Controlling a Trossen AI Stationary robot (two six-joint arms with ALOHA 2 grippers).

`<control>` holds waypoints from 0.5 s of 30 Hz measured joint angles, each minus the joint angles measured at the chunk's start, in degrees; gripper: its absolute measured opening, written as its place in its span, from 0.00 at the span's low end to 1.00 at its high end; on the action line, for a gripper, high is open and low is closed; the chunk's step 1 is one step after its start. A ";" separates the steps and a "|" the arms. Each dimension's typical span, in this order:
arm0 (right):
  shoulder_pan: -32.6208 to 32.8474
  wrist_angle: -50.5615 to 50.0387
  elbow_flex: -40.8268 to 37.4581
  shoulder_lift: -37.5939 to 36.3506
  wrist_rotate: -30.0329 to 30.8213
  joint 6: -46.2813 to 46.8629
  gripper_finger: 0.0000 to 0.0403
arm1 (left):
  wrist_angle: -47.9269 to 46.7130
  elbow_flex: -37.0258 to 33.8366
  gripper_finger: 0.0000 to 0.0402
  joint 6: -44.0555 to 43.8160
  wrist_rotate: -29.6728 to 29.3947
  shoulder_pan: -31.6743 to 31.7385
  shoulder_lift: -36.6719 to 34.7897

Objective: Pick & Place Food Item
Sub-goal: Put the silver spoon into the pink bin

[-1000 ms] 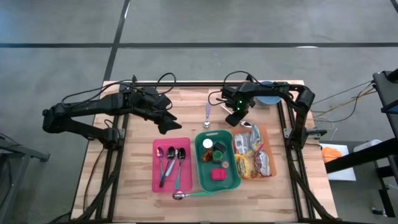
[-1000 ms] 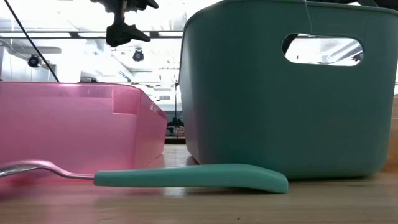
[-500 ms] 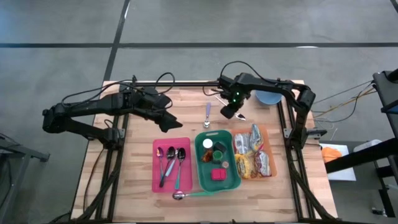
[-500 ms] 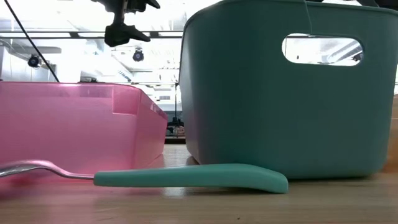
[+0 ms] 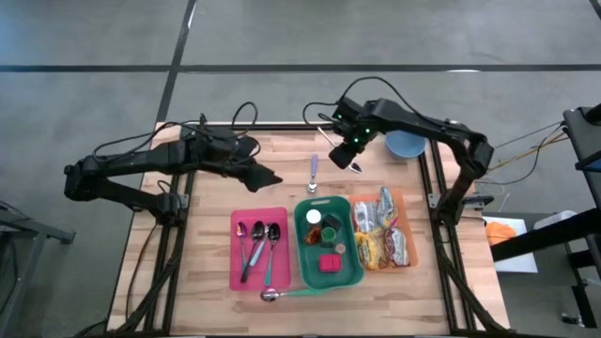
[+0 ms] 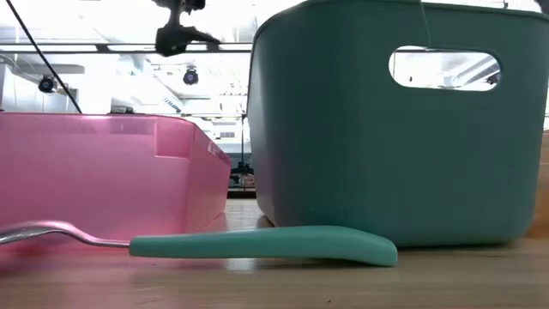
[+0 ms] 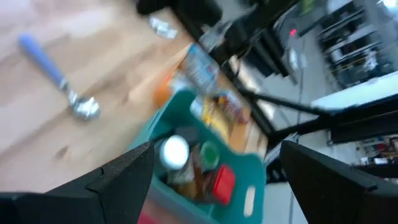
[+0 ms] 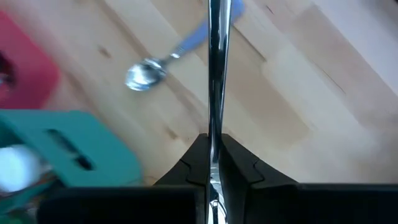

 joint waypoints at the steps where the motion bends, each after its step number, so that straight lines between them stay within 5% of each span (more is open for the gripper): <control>1: 0.59 0.43 0.00 -0.89 -0.03 0.58 0.03 | 1.54 0.00 0.86 0.28 -0.73 0.00 0.00; 8: 5.51 5.69 0.00 -6.34 -1.62 2.24 0.03 | 11.05 0.00 0.86 -0.22 -4.85 0.06 0.00; 15: 12.23 6.41 0.00 -10.11 -3.99 -13.21 0.03 | 11.76 0.00 0.86 -4.03 -1.59 1.32 0.00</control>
